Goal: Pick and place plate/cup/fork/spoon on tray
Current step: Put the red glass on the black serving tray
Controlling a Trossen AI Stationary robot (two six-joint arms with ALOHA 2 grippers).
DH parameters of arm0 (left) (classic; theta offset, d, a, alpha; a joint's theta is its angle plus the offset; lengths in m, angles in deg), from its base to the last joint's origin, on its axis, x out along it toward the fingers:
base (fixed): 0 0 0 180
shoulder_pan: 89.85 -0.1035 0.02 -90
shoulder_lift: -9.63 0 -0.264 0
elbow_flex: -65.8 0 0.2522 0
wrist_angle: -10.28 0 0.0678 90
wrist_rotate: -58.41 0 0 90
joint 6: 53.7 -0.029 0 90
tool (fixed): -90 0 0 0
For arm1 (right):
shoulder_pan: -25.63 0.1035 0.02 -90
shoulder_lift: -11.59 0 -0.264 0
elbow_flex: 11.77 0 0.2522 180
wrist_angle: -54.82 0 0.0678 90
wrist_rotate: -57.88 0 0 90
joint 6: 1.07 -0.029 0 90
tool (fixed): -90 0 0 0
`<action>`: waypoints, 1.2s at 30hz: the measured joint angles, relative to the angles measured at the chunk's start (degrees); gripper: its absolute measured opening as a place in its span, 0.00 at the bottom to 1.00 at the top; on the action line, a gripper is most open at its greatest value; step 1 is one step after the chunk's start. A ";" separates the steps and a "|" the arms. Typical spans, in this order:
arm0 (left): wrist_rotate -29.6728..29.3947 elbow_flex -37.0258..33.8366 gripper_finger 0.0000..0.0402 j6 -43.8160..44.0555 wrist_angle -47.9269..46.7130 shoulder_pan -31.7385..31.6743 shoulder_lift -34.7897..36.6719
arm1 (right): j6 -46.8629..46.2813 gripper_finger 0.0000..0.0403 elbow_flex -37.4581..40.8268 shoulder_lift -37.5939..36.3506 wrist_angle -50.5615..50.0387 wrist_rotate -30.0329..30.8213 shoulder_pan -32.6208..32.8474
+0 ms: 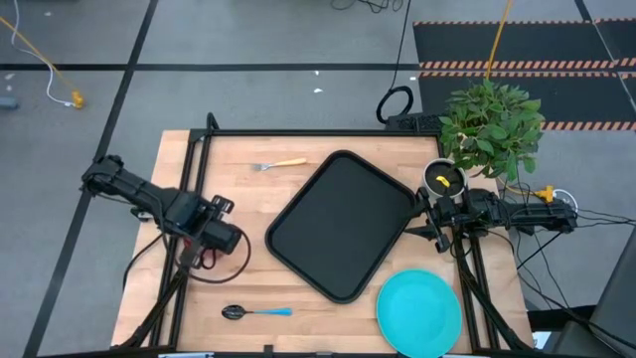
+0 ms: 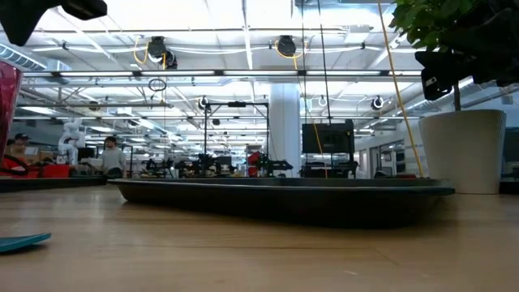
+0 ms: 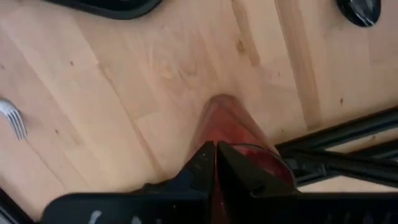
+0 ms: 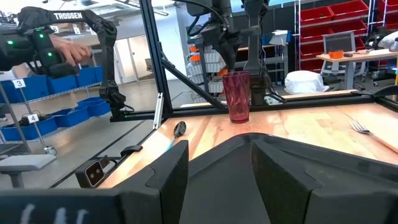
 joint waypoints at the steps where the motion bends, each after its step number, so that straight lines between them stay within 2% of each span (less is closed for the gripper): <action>1: 0.28 0.00 0.05 -0.58 0.15 0.25 -0.04 | 0.00 0.42 -0.01 0.00 0.00 0.00 0.01; 7: 0.60 0.00 0.10 -0.65 0.16 0.85 -0.04 | 0.00 0.42 0.01 0.00 0.00 0.00 -0.01; 10: -0.22 0.00 0.20 -0.77 0.14 0.85 -0.02 | 0.00 0.42 -0.01 0.00 0.00 0.00 0.01; 14: -3.37 0.00 0.39 -1.23 0.12 0.83 -0.02 | 0.00 0.42 0.00 0.00 0.00 0.00 0.01; 18: -2.98 -1.30 0.56 -3.63 0.15 0.83 0.02 | 0.02 0.42 -0.01 0.00 0.00 0.00 0.01; 23: -1.08 -6.48 0.67 -7.39 0.07 2.23 0.00 | 0.01 0.42 -0.01 0.00 -0.02 0.00 0.00; 27: -3.24 -9.05 0.66 -9.30 0.09 2.75 -0.02 | 0.00 0.42 0.00 0.00 0.00 0.00 0.01; 31: -5.41 -10.00 0.60 -9.61 0.16 2.66 0.61 | 0.00 0.42 0.00 0.00 0.00 0.00 0.01; 34: -5.46 -11.18 0.51 -10.00 0.14 2.34 0.66 | 0.00 0.42 -0.01 0.00 -0.02 0.00 0.01; 36: -5.48 -12.11 0.41 -10.03 0.20 2.25 0.66 | 0.00 0.42 0.00 0.00 -0.01 0.00 0.00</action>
